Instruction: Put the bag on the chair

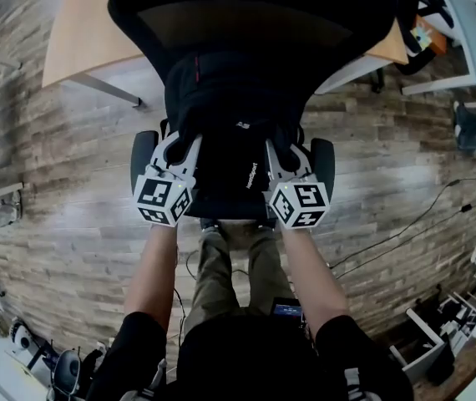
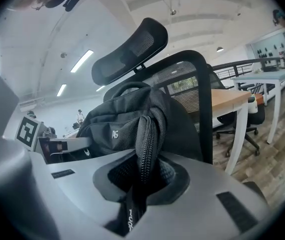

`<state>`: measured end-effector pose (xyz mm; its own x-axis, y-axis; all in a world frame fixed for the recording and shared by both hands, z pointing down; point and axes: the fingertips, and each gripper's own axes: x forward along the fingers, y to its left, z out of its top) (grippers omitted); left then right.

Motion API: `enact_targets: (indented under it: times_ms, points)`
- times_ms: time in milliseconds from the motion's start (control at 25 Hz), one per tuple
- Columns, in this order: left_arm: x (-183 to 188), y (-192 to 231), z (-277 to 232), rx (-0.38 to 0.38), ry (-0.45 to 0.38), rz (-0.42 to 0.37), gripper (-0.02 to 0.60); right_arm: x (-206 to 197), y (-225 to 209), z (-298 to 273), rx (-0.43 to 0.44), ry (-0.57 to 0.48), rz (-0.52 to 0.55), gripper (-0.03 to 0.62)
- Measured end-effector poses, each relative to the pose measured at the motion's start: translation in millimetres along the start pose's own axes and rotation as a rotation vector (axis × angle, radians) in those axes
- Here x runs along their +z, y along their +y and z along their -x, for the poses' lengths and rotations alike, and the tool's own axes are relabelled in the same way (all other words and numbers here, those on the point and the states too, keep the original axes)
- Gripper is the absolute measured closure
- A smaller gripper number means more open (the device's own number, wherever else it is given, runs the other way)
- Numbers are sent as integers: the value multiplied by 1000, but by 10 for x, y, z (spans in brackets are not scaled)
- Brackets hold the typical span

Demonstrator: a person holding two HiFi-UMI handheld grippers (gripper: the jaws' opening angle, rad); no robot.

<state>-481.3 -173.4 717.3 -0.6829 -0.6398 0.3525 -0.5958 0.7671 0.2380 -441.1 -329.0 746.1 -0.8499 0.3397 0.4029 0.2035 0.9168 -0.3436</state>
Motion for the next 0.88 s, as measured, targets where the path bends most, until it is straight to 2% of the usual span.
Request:
enact_targets:
  times_ms: [280, 600, 760, 880]
  points:
    - [-94, 126, -151, 25, 30, 20, 534, -90, -101, -215, -21, 15, -2, 549]
    - [-171, 285, -356, 25, 41, 39, 523, -149, -239, -474, -12, 41, 62, 540]
    - [-228, 298, -291, 25, 43, 45, 507, -201, -198, -458, 5, 40, 48, 536]
    - [-296, 309, -232, 43, 51, 74, 471, -253, -194, -403, 21, 65, 46, 521]
